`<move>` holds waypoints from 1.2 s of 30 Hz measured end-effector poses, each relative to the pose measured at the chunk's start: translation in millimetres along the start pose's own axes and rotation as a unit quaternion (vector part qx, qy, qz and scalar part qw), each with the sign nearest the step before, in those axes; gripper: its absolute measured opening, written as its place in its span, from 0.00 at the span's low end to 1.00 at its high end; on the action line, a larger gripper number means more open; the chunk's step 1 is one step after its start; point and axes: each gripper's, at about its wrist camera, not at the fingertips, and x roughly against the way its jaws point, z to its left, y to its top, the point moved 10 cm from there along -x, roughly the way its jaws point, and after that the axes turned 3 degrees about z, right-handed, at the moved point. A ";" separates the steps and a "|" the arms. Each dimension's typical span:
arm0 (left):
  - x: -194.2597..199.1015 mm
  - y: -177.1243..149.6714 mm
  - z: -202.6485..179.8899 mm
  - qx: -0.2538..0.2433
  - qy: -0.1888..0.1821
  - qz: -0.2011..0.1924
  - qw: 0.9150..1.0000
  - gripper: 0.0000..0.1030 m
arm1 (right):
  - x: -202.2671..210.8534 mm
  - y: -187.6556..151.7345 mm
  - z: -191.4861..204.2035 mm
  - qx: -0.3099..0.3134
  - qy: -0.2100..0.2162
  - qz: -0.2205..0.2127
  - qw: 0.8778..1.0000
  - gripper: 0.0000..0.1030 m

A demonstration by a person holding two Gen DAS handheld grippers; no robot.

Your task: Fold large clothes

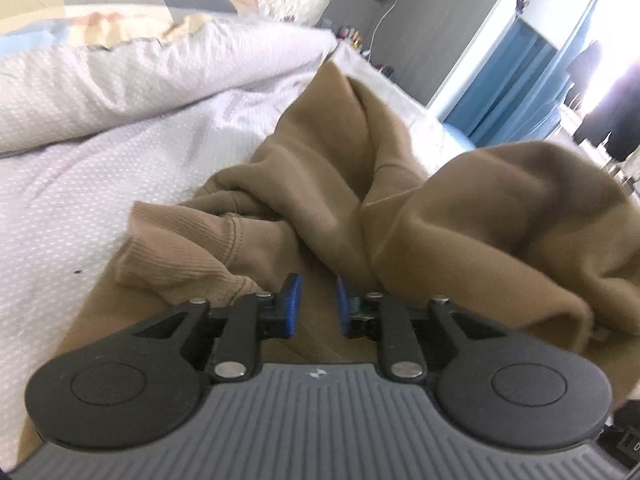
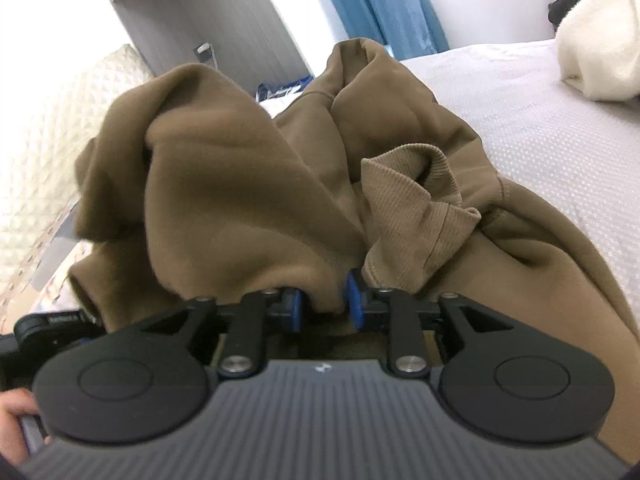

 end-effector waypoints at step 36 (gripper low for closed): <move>-13.9 -22.2 -66.3 -0.066 -0.089 0.028 0.993 0.25 | 10.0 66.2 66.8 0.182 0.053 -0.137 0.972 0.81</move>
